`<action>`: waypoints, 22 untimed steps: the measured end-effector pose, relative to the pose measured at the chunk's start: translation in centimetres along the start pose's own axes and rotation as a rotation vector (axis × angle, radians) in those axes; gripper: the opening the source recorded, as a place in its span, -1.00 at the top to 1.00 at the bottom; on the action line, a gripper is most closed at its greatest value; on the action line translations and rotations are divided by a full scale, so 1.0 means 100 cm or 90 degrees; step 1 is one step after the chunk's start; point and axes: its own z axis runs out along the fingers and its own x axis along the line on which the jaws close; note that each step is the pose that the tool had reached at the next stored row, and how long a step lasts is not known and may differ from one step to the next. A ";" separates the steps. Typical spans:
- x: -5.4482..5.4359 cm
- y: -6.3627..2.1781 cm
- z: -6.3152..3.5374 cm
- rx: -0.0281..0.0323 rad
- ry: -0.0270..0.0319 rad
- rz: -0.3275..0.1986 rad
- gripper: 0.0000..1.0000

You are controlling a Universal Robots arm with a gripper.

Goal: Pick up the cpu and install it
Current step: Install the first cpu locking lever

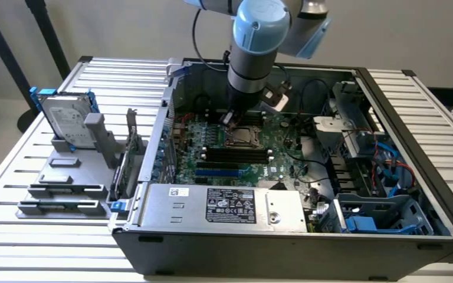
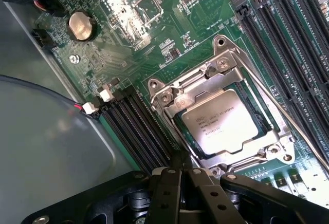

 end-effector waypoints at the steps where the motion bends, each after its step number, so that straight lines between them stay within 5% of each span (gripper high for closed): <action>1: 0.001 0.0008 0.0000 -0.0001 -0.0001 0.000 0.79; 22: 0.014 0.0207 -0.0006 -0.0006 -0.0008 0.000 0.79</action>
